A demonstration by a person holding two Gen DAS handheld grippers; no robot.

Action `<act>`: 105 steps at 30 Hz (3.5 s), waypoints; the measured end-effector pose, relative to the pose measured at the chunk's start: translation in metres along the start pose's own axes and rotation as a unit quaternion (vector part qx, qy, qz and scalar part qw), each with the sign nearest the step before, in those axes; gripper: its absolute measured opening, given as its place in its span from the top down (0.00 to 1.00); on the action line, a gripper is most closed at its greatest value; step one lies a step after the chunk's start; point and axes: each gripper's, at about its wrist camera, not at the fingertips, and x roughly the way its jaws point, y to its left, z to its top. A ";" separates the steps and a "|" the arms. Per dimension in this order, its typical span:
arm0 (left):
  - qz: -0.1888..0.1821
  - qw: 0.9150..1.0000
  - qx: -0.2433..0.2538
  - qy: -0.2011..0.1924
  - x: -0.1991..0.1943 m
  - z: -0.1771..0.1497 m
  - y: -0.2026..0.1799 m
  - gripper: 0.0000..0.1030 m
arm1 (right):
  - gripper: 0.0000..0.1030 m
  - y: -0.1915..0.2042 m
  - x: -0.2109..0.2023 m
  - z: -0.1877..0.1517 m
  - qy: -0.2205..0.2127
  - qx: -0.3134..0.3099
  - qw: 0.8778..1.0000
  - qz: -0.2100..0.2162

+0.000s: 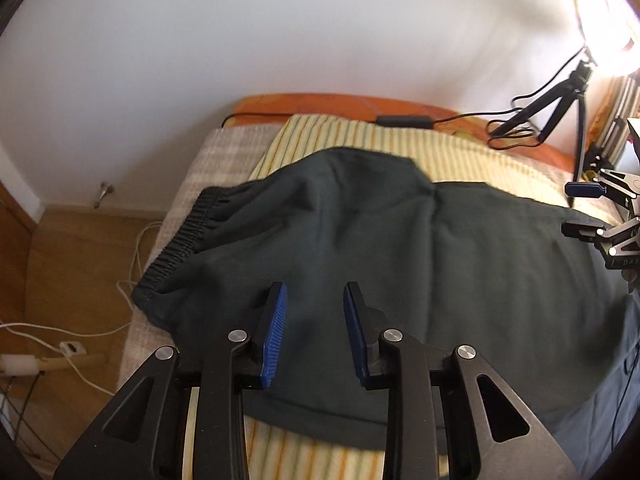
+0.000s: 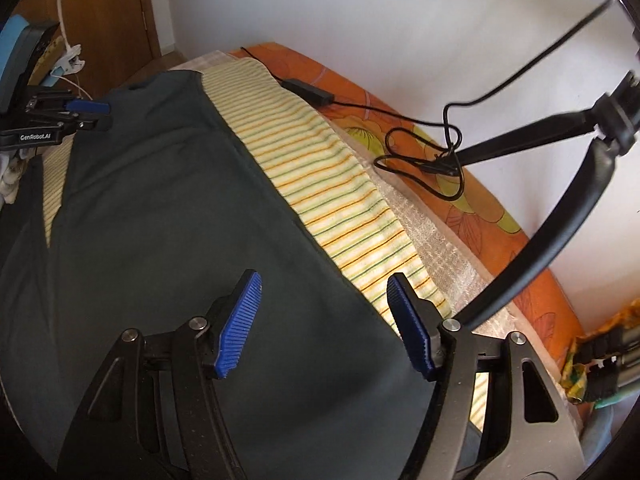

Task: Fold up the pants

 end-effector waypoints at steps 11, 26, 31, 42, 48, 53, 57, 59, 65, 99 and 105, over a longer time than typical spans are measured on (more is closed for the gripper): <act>0.000 1.000 -0.003 -0.001 0.017 0.000 0.004 0.73 | 0.36 -0.020 0.019 -0.004 0.011 0.031 0.999 0.036; -0.013 0.997 -0.080 -0.006 -0.018 0.024 0.041 0.45 | 0.97 0.010 -0.030 -0.014 -0.052 0.039 0.997 0.052; -0.021 0.994 -0.106 0.008 -0.021 0.036 0.038 0.38 | 0.97 0.039 -0.077 -0.024 -0.095 0.016 0.993 0.066; -0.046 0.990 -0.103 0.084 0.022 0.067 -0.025 0.34 | 0.97 0.127 -0.100 -0.076 -0.072 -0.068 0.985 0.142; -0.019 0.980 -0.145 0.137 0.056 0.054 -0.023 0.35 | 0.97 0.151 -0.097 -0.092 -0.058 -0.102 0.983 0.143; -0.016 0.982 -0.165 0.096 0.054 0.045 -0.008 0.75 | 0.97 0.146 -0.100 -0.094 -0.062 -0.093 0.985 0.133; -0.028 0.983 -0.171 0.066 0.045 0.035 0.006 0.98 | 0.97 0.137 -0.100 -0.093 -0.059 -0.078 0.989 0.113; -0.043 0.982 -0.182 0.040 0.028 0.030 0.016 0.98 | 0.97 0.134 -0.098 -0.090 -0.060 -0.069 0.991 0.099; -0.071 0.979 -0.193 -0.012 -0.025 0.015 0.032 0.98 | 0.97 0.131 -0.121 -0.088 -0.075 -0.049 0.992 0.088; -0.022 0.988 -0.142 -0.061 -0.141 -0.158 0.018 0.48 | 0.97 0.245 -0.145 -0.189 0.035 -0.071 0.985 0.155; 0.064 0.997 -0.041 -0.032 -0.102 -0.129 -0.023 0.47 | 0.97 0.253 -0.140 -0.206 0.016 -0.031 0.988 0.152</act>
